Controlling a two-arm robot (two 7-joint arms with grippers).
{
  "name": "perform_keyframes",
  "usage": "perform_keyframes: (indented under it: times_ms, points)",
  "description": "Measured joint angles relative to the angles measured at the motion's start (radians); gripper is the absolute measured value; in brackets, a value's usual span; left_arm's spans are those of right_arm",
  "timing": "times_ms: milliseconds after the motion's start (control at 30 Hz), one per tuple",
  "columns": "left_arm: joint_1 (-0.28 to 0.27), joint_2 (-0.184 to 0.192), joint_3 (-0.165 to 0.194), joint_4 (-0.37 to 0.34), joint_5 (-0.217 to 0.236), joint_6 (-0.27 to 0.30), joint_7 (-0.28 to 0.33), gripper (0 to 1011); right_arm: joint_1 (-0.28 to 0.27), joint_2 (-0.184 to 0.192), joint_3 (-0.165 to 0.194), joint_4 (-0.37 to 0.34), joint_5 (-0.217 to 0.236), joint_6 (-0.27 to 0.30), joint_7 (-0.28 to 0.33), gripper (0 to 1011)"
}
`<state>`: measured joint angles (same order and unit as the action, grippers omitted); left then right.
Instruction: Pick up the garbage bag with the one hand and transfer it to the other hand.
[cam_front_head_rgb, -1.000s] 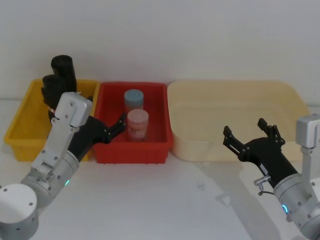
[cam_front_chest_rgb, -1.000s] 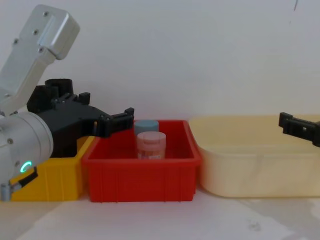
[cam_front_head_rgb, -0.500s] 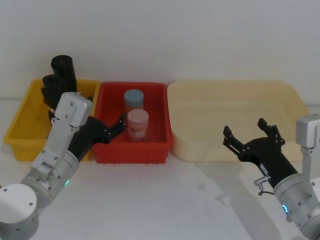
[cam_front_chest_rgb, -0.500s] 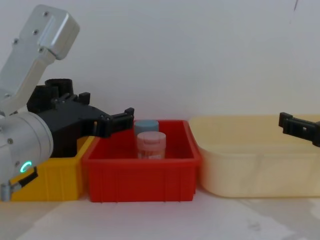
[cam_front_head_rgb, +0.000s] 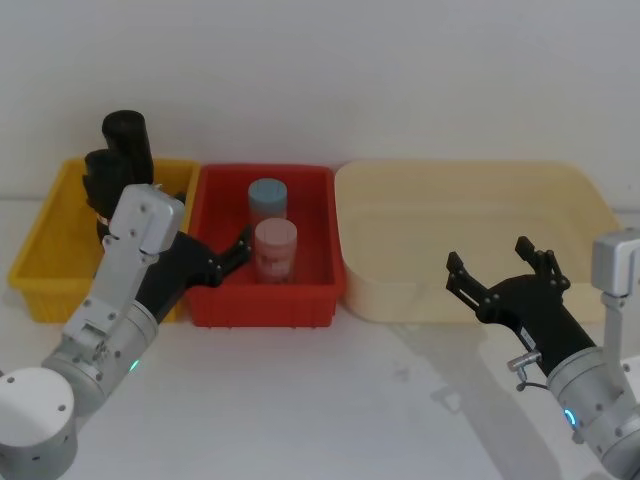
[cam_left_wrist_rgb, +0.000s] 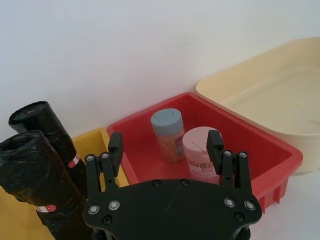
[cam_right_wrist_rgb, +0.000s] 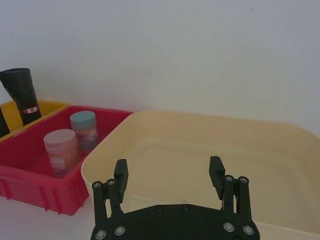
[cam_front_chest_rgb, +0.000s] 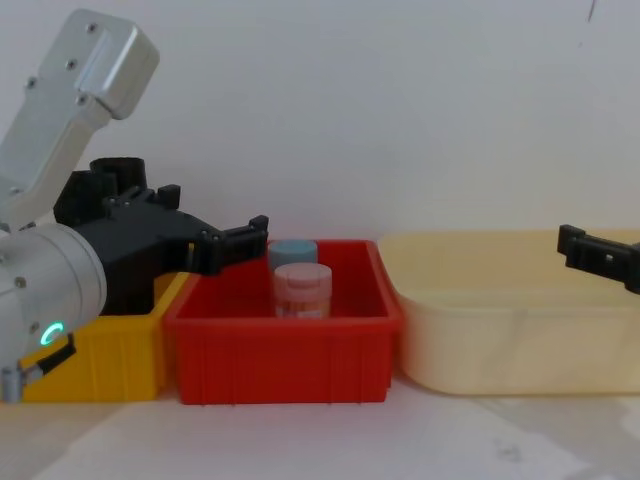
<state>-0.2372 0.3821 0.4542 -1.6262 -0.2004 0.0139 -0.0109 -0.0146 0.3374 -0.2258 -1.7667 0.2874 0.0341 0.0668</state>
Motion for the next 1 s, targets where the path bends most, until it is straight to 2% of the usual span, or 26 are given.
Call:
perform_keyframes:
  times_ms: [1000]
  points:
    - [0.000,0.000,0.000,0.000,0.000,0.000,0.000,1001,0.002,-0.001,0.000,0.002,0.000,0.001,0.002,1000]
